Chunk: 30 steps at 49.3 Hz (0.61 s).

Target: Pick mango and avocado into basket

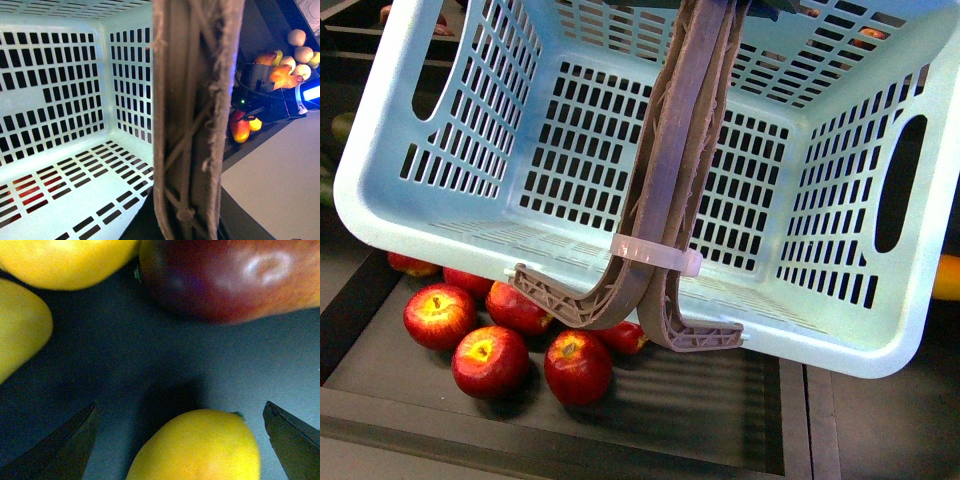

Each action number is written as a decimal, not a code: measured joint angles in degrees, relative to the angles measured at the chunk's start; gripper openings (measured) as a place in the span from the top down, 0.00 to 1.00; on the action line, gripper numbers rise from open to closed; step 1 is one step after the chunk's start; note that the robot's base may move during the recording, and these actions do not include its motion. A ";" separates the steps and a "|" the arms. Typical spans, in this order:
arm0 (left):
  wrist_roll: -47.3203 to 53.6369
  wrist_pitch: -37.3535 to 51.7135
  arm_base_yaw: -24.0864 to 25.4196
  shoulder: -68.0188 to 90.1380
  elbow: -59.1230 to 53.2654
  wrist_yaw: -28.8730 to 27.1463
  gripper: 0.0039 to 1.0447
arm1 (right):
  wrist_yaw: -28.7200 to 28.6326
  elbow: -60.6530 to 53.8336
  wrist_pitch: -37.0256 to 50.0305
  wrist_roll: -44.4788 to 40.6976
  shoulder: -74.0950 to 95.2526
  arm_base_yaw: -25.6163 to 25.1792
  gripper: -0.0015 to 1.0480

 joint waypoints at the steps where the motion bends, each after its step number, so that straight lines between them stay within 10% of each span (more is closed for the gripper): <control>1: 0.00 0.00 0.00 0.00 0.00 0.00 0.92 | 0.28 -0.07 0.24 0.00 -0.20 0.07 0.07; 30: 0.00 0.00 0.00 0.00 0.00 0.02 0.92 | -1.03 -4.46 -5.90 6.71 -6.51 0.61 0.07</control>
